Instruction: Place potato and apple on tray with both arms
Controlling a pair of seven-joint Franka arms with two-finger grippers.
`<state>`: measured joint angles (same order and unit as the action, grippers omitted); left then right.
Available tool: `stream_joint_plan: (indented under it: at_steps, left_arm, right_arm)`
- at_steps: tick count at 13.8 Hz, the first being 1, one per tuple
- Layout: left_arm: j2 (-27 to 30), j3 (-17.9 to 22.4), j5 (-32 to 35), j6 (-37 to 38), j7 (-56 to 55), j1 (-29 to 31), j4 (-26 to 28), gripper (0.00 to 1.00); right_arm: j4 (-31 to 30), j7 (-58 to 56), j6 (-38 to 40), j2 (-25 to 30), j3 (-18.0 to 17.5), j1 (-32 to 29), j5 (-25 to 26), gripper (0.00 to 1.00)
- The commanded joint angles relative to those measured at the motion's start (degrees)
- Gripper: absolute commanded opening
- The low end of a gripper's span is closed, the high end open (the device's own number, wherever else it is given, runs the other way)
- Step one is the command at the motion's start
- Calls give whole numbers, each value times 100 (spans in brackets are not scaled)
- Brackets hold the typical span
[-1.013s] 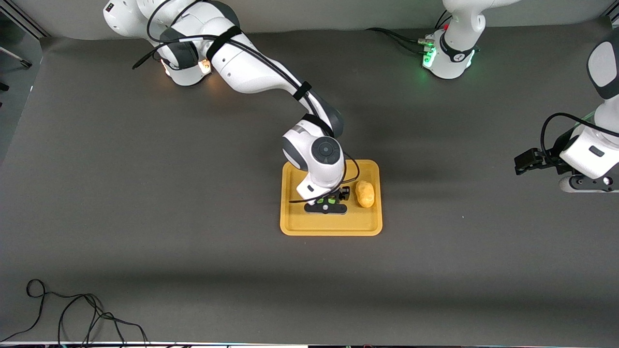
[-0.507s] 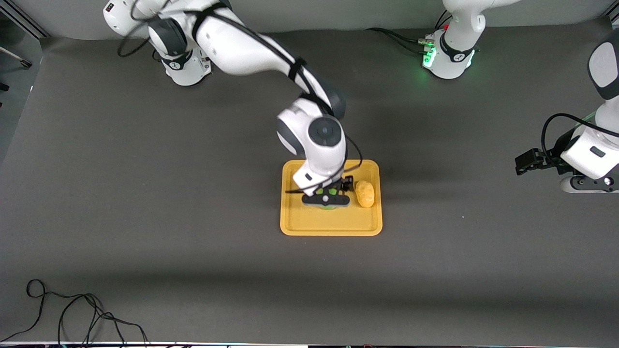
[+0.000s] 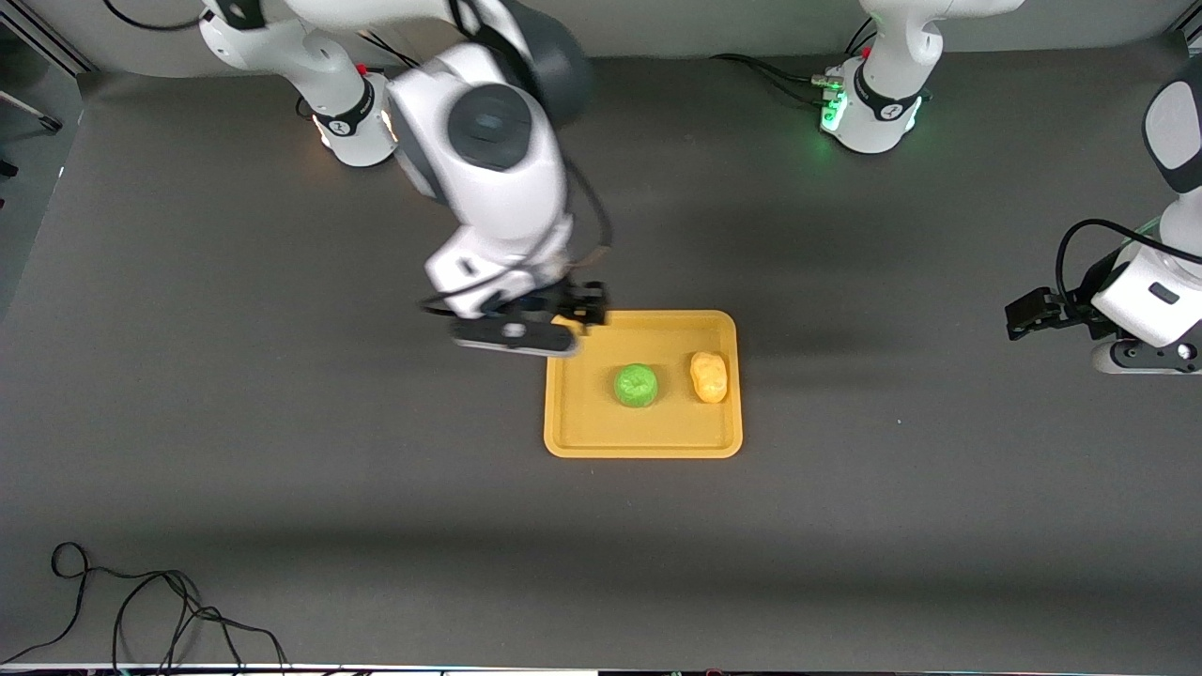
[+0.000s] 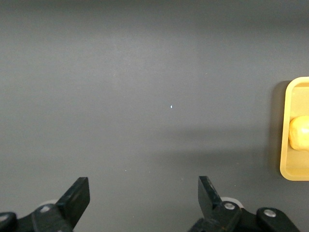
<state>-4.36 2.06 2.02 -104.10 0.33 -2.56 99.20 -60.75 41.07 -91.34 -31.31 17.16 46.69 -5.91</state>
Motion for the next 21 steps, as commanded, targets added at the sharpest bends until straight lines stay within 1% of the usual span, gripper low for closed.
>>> stream_joint_plan:
  at_steps: [1, 3, 4, 5, 6, 7, 9, 10, 11, 13, 14, 16, 18, 21]
  left_arm:
    - [76, 225, -9, 39, 221, -183, -6, 100]
    - [67, 208, -18, 39, 240, -175, -6, 100]
    - [67, 199, -18, 39, 257, -175, 3, 100]
    - [67, 199, -9, 39, 283, -175, 3, 100]
    - [76, 199, 0, 47, 379, -148, 3, 100]
    - [76, 199, 0, 39, 545, -122, -5, 100]
    - [76, 199, -18, 47, 556, -174, 3, 100]
    - [84, 155, -18, 47, 460, -183, -32, 100]
    - [76, 146, -26, 47, 459, -183, -49, 100]
    - [58, 155, -61, 56, 512, -148, -14, 100]
    - [58, 155, -210, 48, 564, -105, -23, 100]
    - [76, 190, -430, 91, 748, -52, -49, 100]
    - [93, 190, -396, 135, 767, -52, -67, 100]
    - [76, 216, -361, 57, 1057, 167, -58, 100]
  right_arm:
    - [-1629, -502, -156, 1265, 208, -106, 134, 100]
    - [-2123, -993, -147, 1793, 200, -492, 195, 100]
    - [-2317, -1161, -139, 1996, 139, -764, 204, 100]
    - [-2519, -1293, -147, 2206, -27, -1106, 248, 100]
    - [-2712, -1512, -156, 2409, -299, -1536, 370, 100]
    - [-2932, -1793, -182, 2611, -710, -2149, 441, 100]
    - [-3179, -2294, -191, 2849, -1546, -3397, 441, 100]
    - [-3293, -2601, -209, 2937, -1767, -3890, 441, 100]
    - [-3381, -2900, -244, 3016, -1908, -4252, 441, 100]
    - [-3461, -3428, -253, 3105, -2085, -4842, 441, 100]
    - [-3505, -3604, -253, 3131, -2155, -5080, 441, 100]
    - [-3461, -3764, -253, 3149, -2077, -5143, 485, 100]
    - [-3339, -3939, -201, 3123, -1998, -5135, 687, 100]
    - [-3242, -3966, -174, 3061, -1980, -5152, 696, 100]
